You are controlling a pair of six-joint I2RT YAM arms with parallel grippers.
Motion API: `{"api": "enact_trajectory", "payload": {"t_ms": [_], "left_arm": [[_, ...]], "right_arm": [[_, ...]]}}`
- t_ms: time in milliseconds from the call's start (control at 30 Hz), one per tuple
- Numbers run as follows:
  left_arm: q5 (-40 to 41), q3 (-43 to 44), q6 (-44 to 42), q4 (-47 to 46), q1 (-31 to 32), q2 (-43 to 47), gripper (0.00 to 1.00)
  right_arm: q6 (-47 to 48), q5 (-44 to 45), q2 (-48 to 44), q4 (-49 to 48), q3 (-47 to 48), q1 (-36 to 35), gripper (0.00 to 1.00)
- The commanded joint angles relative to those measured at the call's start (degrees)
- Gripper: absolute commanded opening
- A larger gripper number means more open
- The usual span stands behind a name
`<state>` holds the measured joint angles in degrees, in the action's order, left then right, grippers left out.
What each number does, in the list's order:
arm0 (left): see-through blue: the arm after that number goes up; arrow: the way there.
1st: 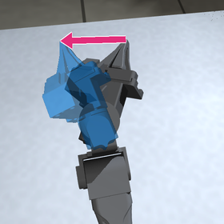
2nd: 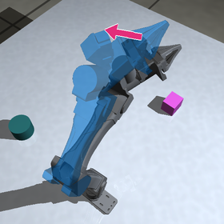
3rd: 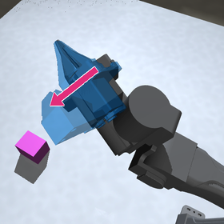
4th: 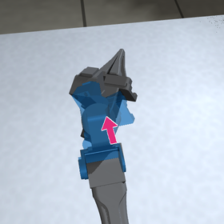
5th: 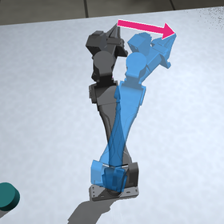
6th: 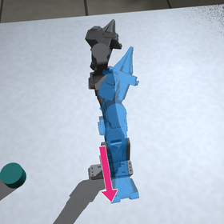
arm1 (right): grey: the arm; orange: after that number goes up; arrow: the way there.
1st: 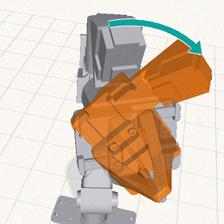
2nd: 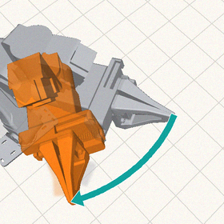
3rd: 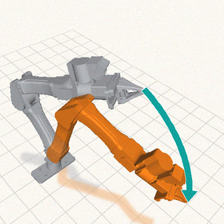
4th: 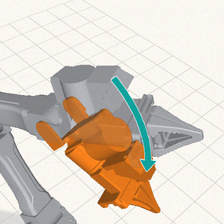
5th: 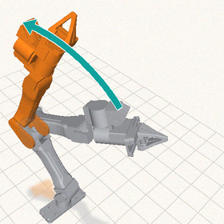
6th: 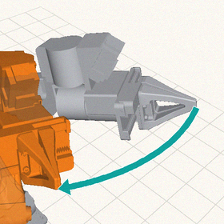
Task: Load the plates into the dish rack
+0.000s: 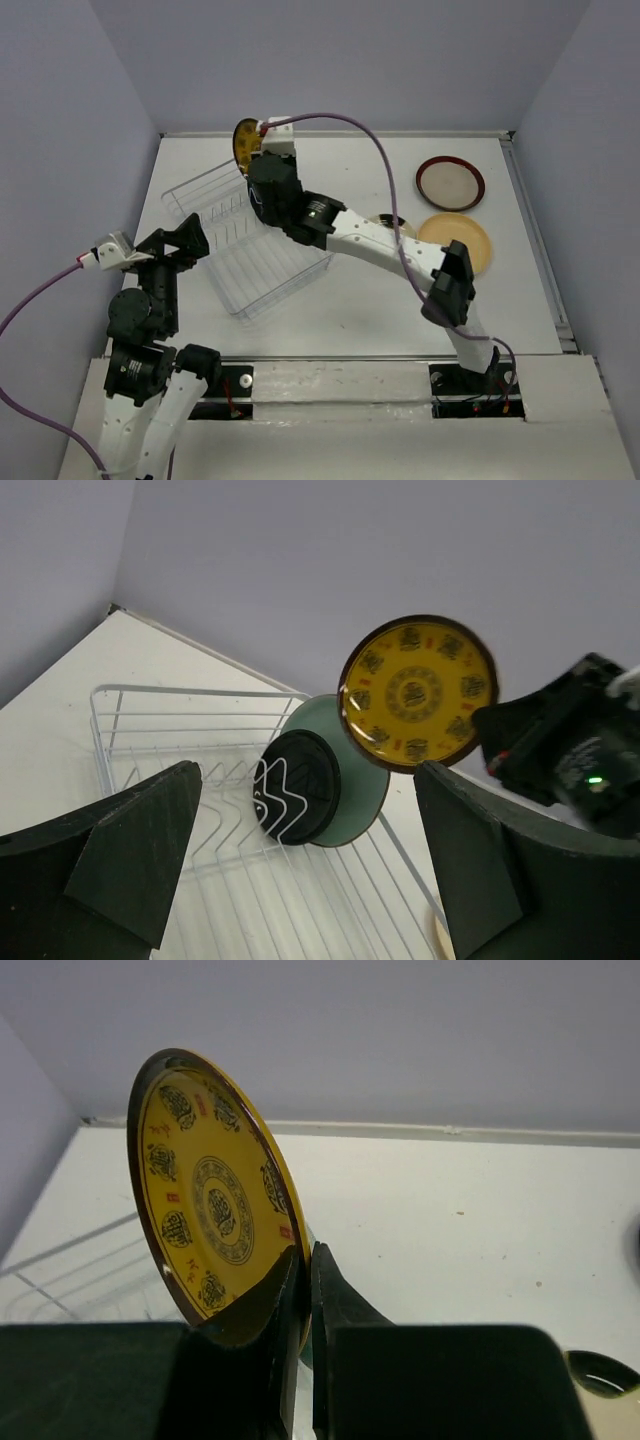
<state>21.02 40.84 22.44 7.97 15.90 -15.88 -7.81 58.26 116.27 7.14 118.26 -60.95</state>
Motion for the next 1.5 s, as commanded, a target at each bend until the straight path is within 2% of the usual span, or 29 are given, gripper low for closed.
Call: {"api": "enact_trajectory", "payload": {"t_ms": [0, 167, 433, 733, 900, 1167, 1467], "left_arm": [[3.06, 0.21, -0.11, -1.82, 0.09, 1.55, 0.99], [4.56, 0.38, -0.55, -1.29, 1.67, 2.78, 0.99], [5.7, 0.47, -0.55, -0.85, 2.91, 4.71, 0.99], [6.32, 0.47, -0.73, -0.67, 3.0, 5.33, 0.99], [7.2, 0.73, -0.82, -0.5, 3.0, 5.42, 0.99], [12.81, 1.08, -0.2, 0.91, 2.56, 5.68, 0.99], [10.63, 0.91, -0.2, 0.29, 2.47, 5.16, 0.99]], "right_arm": [[18.6, 11.96, 10.8, -5.54, 13.12, -2.68, 0.07], [31.78, 13.37, 18.72, -16.88, 20.68, -3.92, 0.07], [33.83, 12.67, 24.09, -19.09, 22.11, -3.92, 0.07], [28.3, 11.35, 26.11, -18.48, 17.62, -3.92, 0.07], [22.23, 9.51, 26.64, -14.17, 17.18, -3.92, 0.07], [17.57, 7.57, 27.52, -11.27, 15.69, -3.92, 0.07], [15.64, 6.96, 26.38, -10.21, 13.41, -3.92, 0.07]]}}
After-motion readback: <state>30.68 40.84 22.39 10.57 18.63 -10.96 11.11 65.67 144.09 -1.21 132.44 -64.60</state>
